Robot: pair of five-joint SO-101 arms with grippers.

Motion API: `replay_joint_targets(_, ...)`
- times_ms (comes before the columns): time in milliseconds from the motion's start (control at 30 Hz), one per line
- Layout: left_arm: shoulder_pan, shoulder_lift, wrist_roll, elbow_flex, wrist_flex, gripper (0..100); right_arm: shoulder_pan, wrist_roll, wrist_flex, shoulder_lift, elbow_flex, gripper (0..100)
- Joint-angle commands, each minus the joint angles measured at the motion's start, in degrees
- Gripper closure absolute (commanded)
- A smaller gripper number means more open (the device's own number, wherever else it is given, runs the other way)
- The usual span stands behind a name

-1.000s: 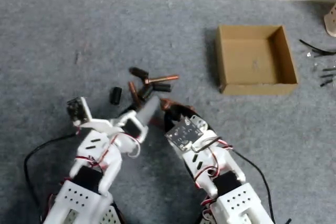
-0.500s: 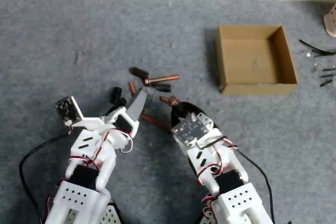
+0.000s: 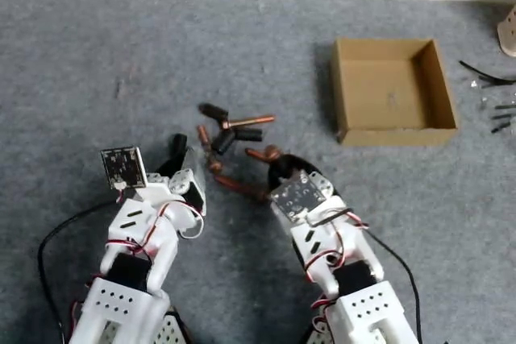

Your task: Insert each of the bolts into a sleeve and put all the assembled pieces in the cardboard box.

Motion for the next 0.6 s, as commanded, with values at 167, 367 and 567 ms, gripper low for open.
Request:
replay_joint_targets(167,-3.12,-0.22,-5.01,-3.47,0.00,99,4.35,-5.63,-6.11,-0.40,7.43,99.4)
replay_joint_targets(367,-3.03,-0.22,-6.95,-2.86,0.00,99,4.35,-5.63,-6.11,-0.40,7.43,99.4)
replay_joint_targets(567,-3.38,-0.66,-7.74,-1.45,-0.26,99,4.35,-5.63,-5.67,-0.40,7.43,99.4)
